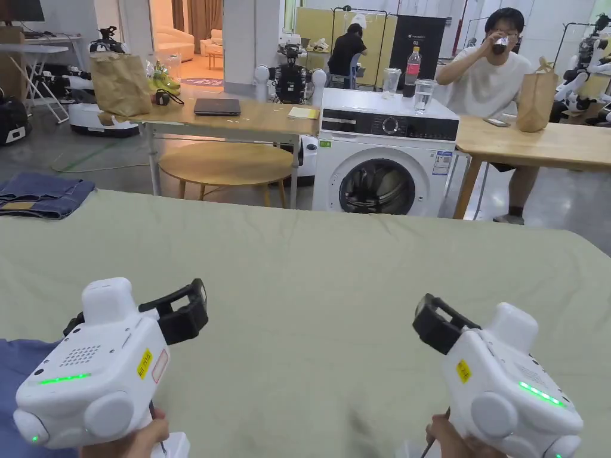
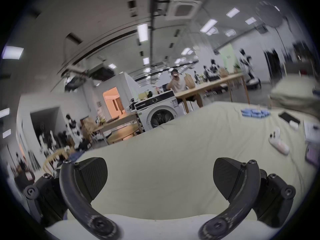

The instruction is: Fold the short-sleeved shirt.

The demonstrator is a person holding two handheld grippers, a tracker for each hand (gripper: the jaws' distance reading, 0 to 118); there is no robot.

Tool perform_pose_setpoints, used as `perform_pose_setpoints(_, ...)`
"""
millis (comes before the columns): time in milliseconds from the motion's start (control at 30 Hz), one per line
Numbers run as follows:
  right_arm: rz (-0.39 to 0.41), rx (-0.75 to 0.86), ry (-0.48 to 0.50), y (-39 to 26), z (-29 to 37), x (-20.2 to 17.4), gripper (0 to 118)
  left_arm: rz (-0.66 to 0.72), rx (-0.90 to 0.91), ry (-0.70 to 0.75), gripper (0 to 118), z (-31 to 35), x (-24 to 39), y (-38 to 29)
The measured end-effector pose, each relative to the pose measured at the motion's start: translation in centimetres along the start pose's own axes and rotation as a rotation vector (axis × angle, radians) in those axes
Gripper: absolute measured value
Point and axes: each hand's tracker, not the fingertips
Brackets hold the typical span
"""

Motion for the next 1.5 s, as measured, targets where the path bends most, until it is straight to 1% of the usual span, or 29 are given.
perform_pose_setpoints(33,0.037,0.013,-0.014,0.2,0.0,-0.2,118,-0.049,0.004,0.011,118,0.0,0.3,0.1)
perform_pose_setpoints(67,0.139,0.048,-0.019,0.3,-0.1,-0.9,118,-0.169,0.005,0.028,118,0.0,1.0,0.3)
perform_pose_setpoints(100,0.263,0.082,-0.009,0.3,0.0,-1.6,118,-0.305,-0.004,0.042,118,0.0,2.1,0.3)
perform_pose_setpoints(133,0.412,0.117,0.012,0.2,0.1,-2.4,118,-0.457,-0.018,0.071,118,-0.1,3.0,0.2)
perform_pose_setpoints(200,0.822,0.208,0.036,-1.2,0.9,-4.4,118,-0.794,-0.026,0.114,118,-0.5,4.9,-0.5)
perform_pose_setpoints(300,1.357,0.321,0.02,-3.8,0.8,-5.8,118,-1.23,0.017,0.123,118,-0.5,6.4,-2.6)
perform_pose_setpoints(367,1.609,0.38,-0.013,-5.5,0.7,-5.7,118,-1.449,0.068,0.129,118,-0.1,6.7,-3.7)
perform_pose_setpoints(400,1.709,0.404,-0.021,-6.2,0.6,-5.6,118,-1.507,0.086,0.117,118,0.0,6.7,-4.1)
perform_pose_setpoints(433,1.762,0.427,-0.018,-6.7,0.5,-5.4,118,-1.554,0.09,0.108,118,0.2,6.9,-4.2)
perform_pose_setpoints(467,1.799,0.442,-0.022,-6.8,1.0,-5.4,118,-1.562,0.087,0.103,118,0.3,7.0,-4.2)
perform_pose_setpoints(500,1.812,0.452,-0.019,-7.1,1.0,-5.2,118,-1.534,0.085,0.11,118,0.4,6.8,-4.1)
perform_pose_setpoints(533,1.799,0.447,-0.019,-7.2,1.1,-5.3,118,-1.513,0.085,0.114,118,0.4,6.9,-3.9)
perform_pose_setpoints(567,1.769,0.437,-0.024,-6.9,1.2,-5.2,118,-1.43,0.079,0.124,118,0.5,6.8,-3.7)
perform_pose_setpoints(600,1.677,0.408,-0.03,-6.7,1.3,-5.4,118,-1.334,0.061,0.119,118,0.5,6.8,-3.3)
perform_pose_setpoints(633,1.578,0.372,-0.023,-6.2,1.4,-5.6,118,-1.242,0.04,0.114,118,0.4,6.6,-2.6)
perform_pose_setpoints(700,1.322,0.256,0.006,-4.7,1.6,-5.9,118,-0.981,-0.028,0.106,118,0.2,6.1,-1.7)
perform_pose_setpoints(733,1.173,0.178,0.034,-3.9,1.6,-5.9,118,-0.845,-0.052,0.101,118,0.1,5.7,-1.3)
perform_pose_setpoints(800,0.926,0.115,0.041,-2.8,1.3,-5.4,118,-0.597,-0.046,0.079,118,0.2,4.5,-0.6)
perform_pose_setpoints(867,0.705,0.062,0.047,-2.0,1.1,-4.5,118,-0.357,-0.029,0.046,118,0.6,3.4,-0.3)
perform_pose_setpoints(900,0.601,0.047,0.036,-1.9,0.9,-4.0,118,-0.25,-0.015,0.031,118,0.6,2.9,-0.3)
perform_pose_setpoints(967,0.465,0.034,0.008,-1.8,0.7,-3.2,118,-0.095,0.017,0.016,118,0.9,1.9,-0.4)
perform_pose_setpoints(1033,0.414,0.033,-0.037,-2.0,0.5,-2.6,118,-0.036,0.04,0.025,118,1.0,1.6,-0.4)
perform_pose_setpoints(1067,0.4,0.03,-0.046,-2.0,0.4,-2.3,118,-0.034,0.05,0.031,118,1.0,1.5,-0.3)
perform_pose_setpoints(1133,0.408,0.026,-0.038,-2.3,0.6,-2.3,118,-0.047,0.058,0.034,118,1.0,1.4,-0.2)
perform_pose_setpoints(1200,0.433,0.029,-0.032,-2.3,0.6,-2.4,118,-0.107,0.069,0.025,118,1.1,1.8,0.0)
perform_pose_setpoints(1267,0.486,0.047,-0.025,-2.5,0.9,-2.9,118,-0.201,0.058,0.023,118,0.9,2.4,0.0)
perform_pose_setpoints(1333,0.515,0.053,-0.013,-2.6,1.0,-3.2,118,-0.264,0.049,0.01,118,1.0,3.2,-0.1)
perform_pose_setpoints(1400,0.541,0.052,0.005,-2.7,1.1,-3.7,118,-0.293,0.033,-0.008,118,0.9,3.6,-0.1)
perform_pose_setpoints(1500,0.557,0.058,0.001,-3.0,1.2,-4.0,118,-0.319,0.032,-0.005,118,1.0,4.1,-0.2)
